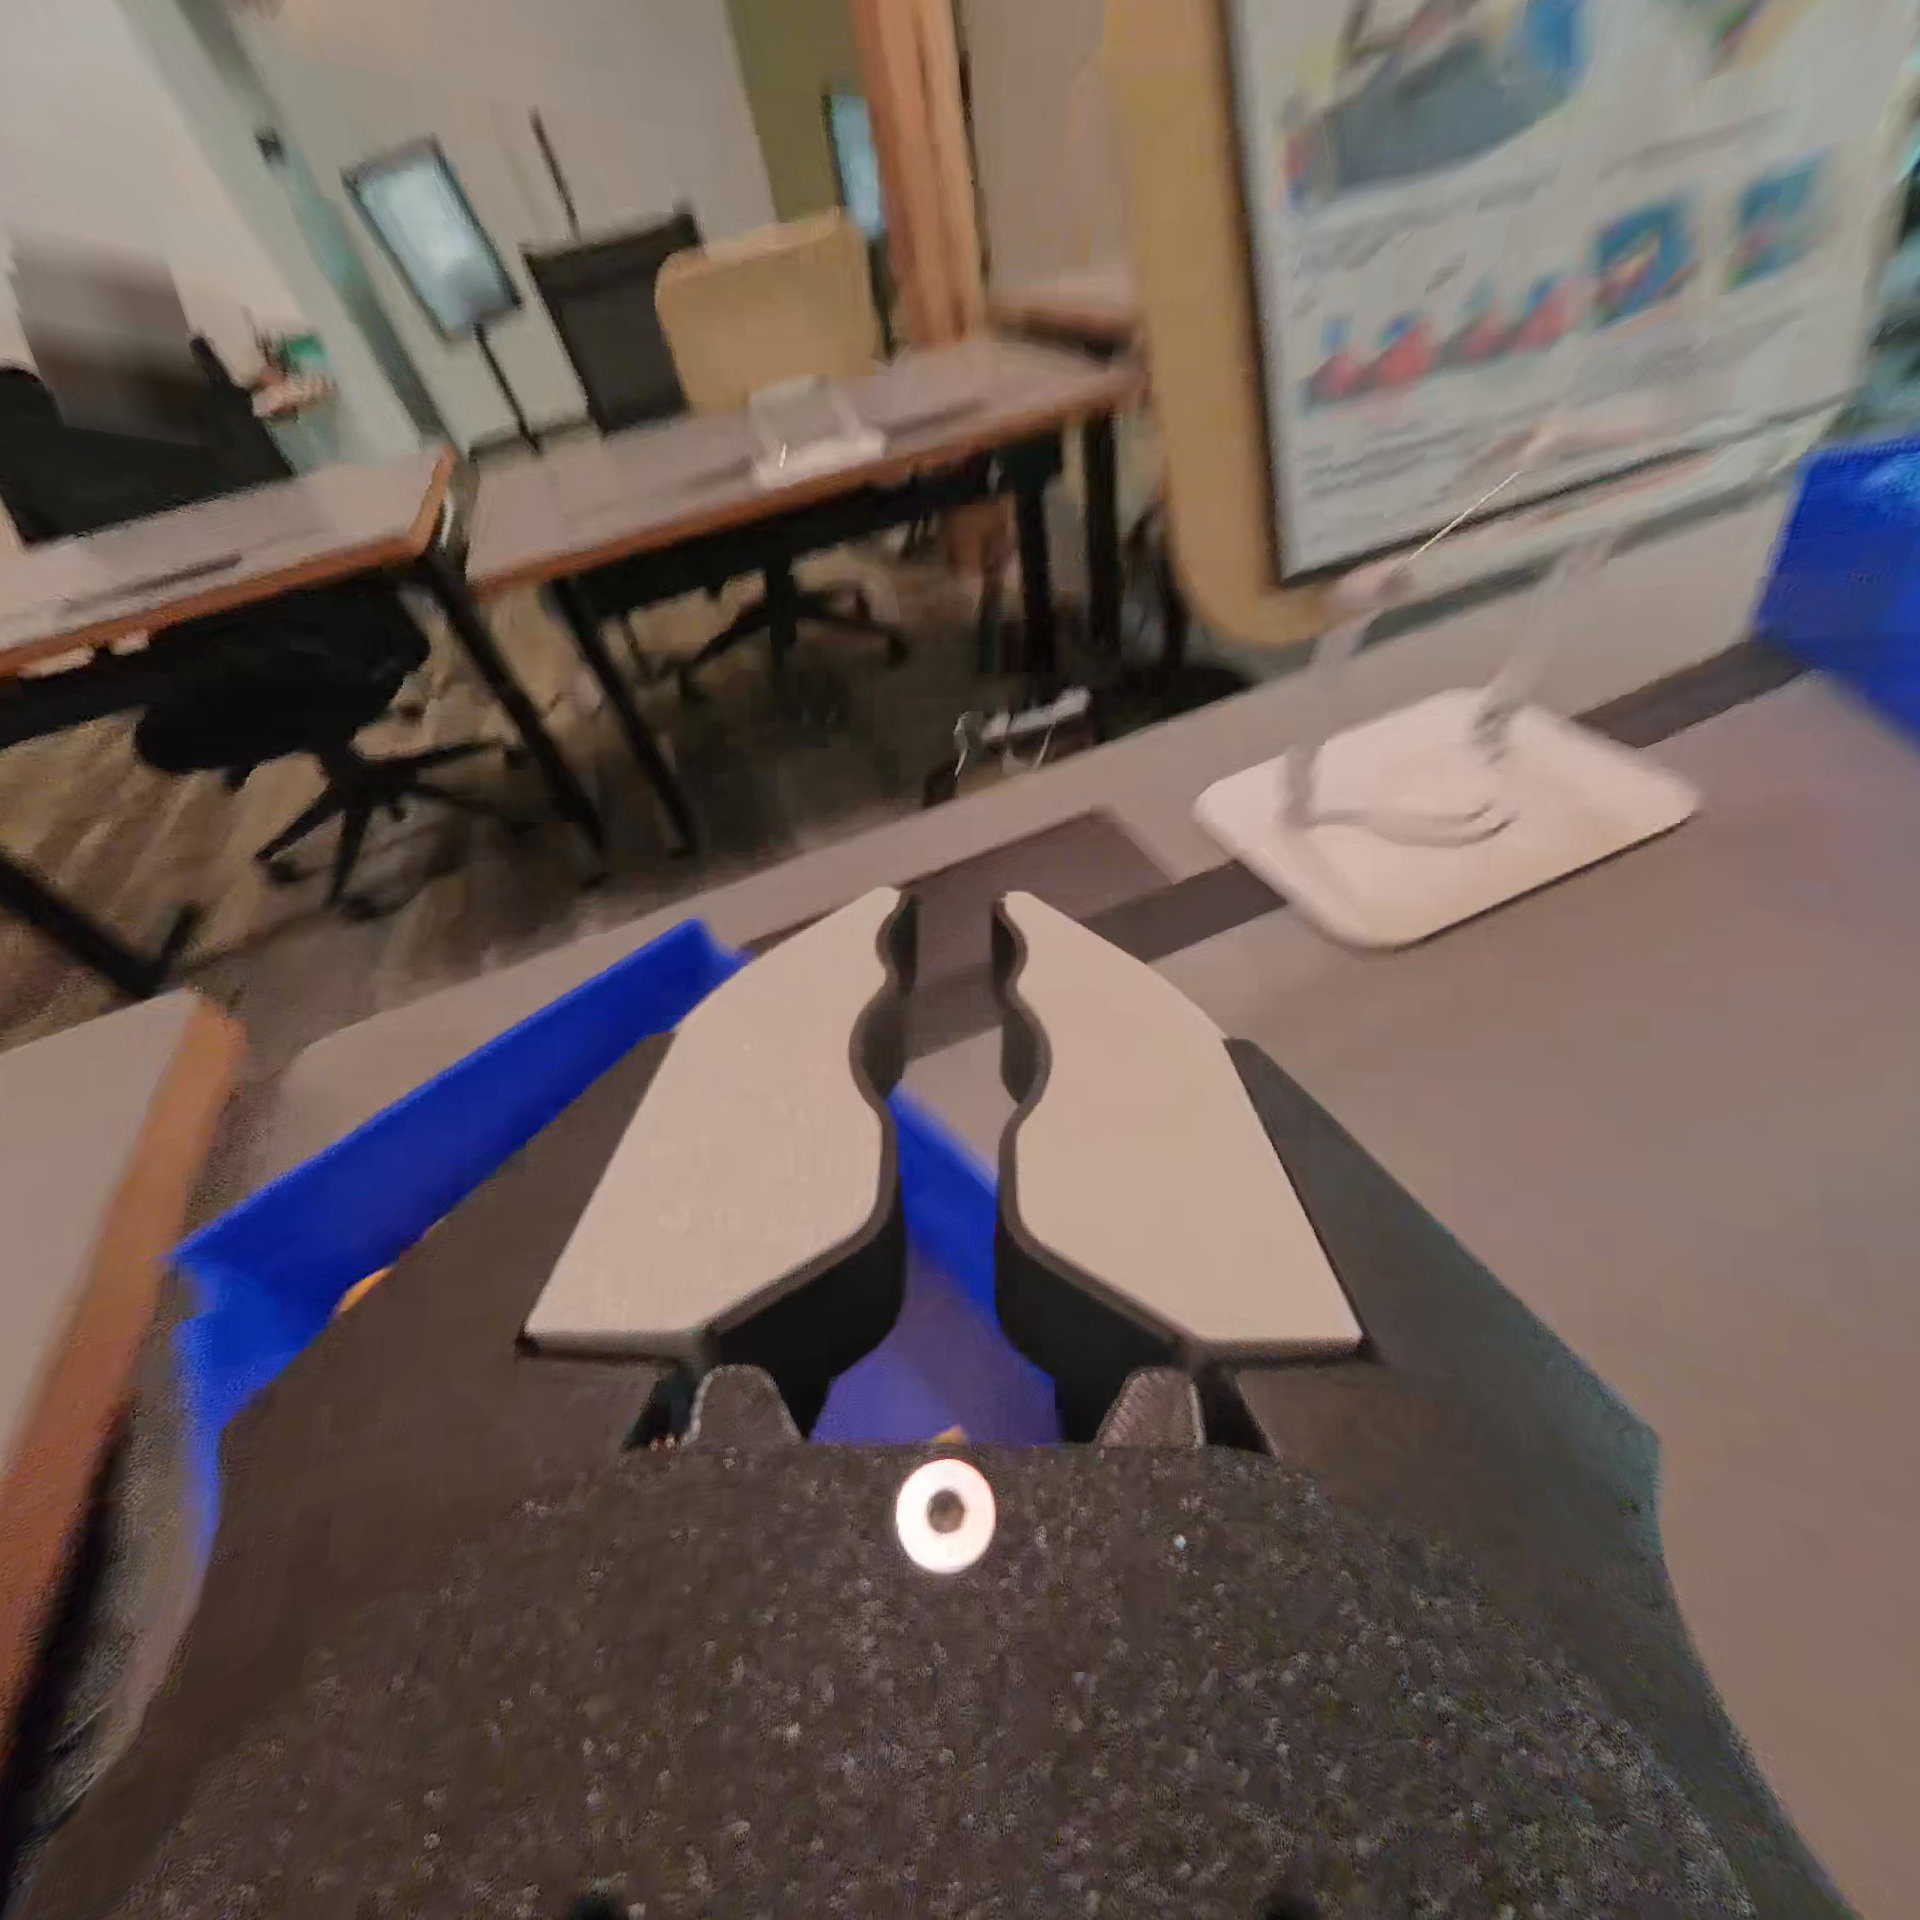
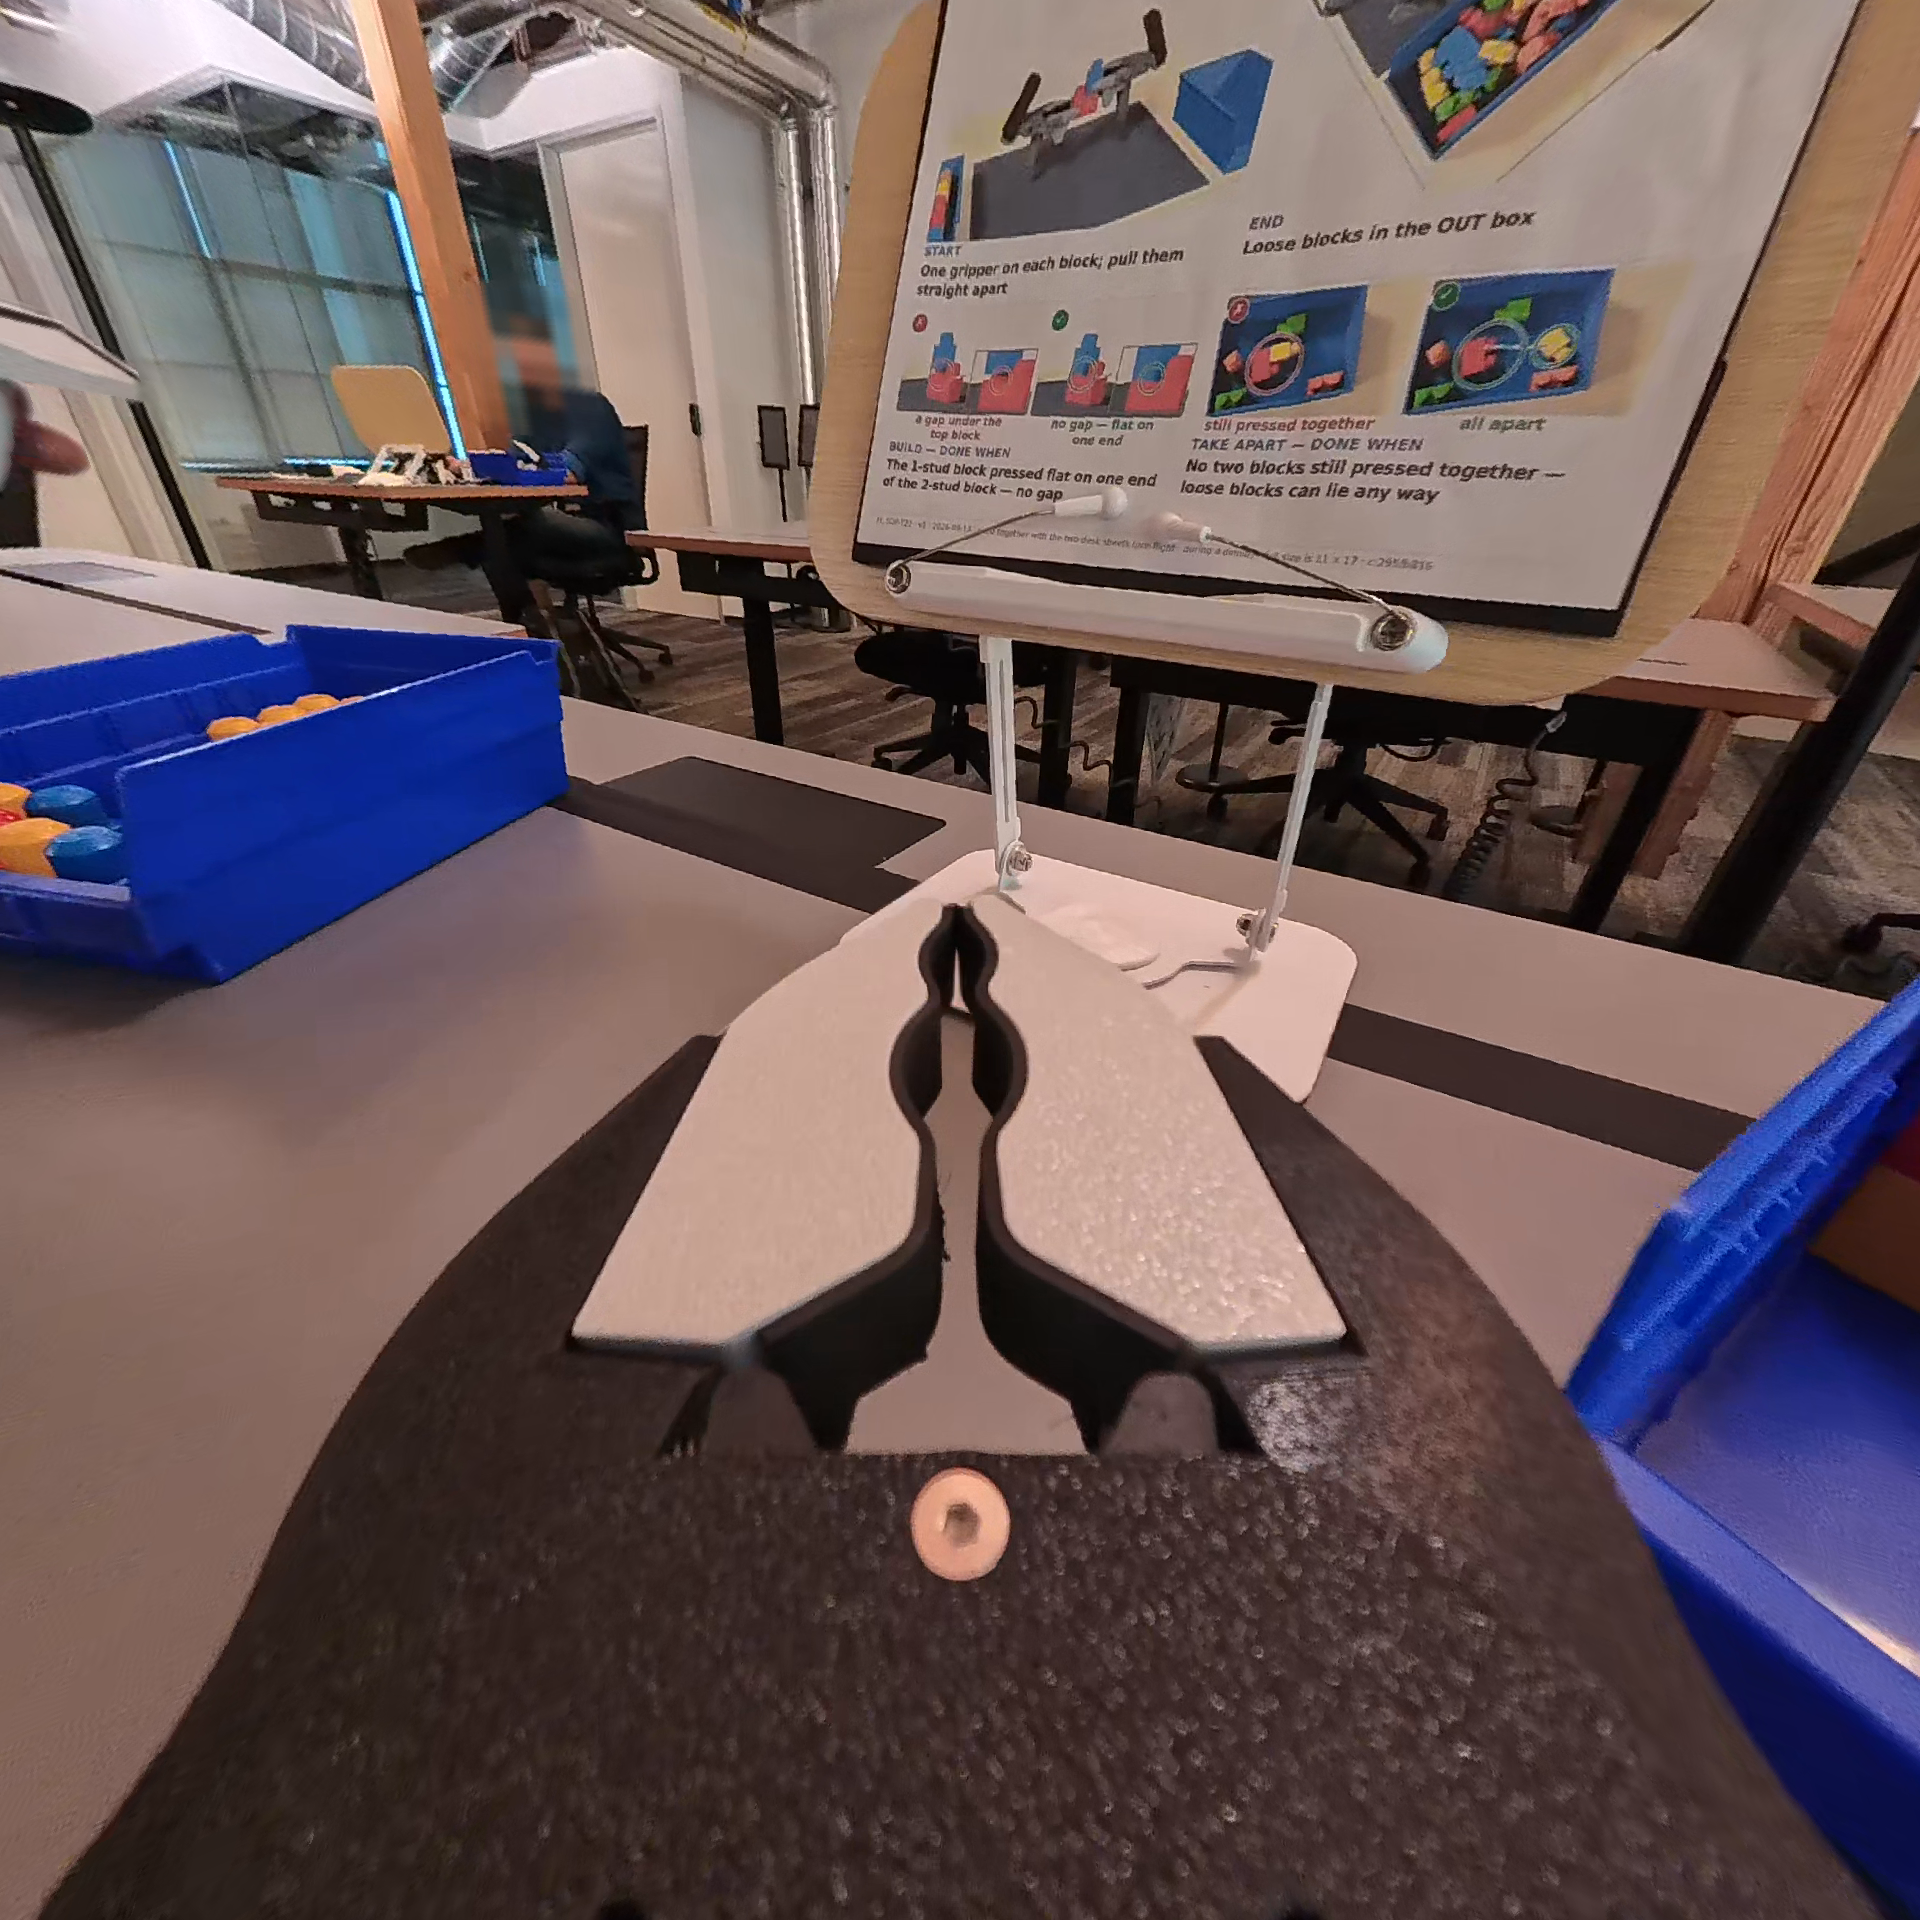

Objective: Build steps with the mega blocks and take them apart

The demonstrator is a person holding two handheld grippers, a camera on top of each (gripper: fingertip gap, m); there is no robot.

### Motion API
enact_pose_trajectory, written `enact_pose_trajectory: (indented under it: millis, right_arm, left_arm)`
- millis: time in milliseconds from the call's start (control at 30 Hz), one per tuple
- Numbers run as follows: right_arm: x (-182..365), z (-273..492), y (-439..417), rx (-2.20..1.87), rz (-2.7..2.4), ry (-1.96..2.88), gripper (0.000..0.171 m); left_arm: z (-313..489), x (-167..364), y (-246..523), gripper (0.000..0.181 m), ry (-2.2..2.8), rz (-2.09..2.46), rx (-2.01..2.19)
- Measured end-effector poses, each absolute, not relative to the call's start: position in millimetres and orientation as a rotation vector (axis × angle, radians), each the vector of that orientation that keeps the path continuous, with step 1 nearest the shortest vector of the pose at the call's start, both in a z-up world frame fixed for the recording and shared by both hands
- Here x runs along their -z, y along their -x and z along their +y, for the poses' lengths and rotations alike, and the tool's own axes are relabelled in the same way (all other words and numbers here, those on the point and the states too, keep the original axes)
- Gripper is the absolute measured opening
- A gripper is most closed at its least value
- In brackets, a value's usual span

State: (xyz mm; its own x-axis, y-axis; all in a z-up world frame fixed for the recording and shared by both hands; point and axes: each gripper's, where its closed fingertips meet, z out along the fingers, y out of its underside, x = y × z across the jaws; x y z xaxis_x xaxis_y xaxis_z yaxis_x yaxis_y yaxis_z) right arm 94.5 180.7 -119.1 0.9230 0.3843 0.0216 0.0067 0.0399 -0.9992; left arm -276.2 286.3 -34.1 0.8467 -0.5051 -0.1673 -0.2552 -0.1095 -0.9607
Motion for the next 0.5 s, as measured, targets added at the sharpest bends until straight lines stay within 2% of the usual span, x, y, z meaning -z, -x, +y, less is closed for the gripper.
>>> enact_pose_trajectory:
  millis: [67, 133, 500]
  right_arm:
    - [121.9, 182.1, -92.3, -0.292, -0.335, 1.518, 0.0]
    - [125.0, 182.7, -90.4, -0.291, -0.349, 1.526, 0.0]
    - [126.9, 176.0, -74.0, -0.35, -0.454, 1.49, 0.0]
  left_arm:
    - [312.6, 49.2, 308.4, 0.028, 1.841, 0.649, 0.15]
    - [332.9, 69.9, 336.8, 0.031, 1.969, 0.729, 0.04]
    - [364.1, 170.9, 397.5, 0.038, 2.362, 1.074, -0.179]
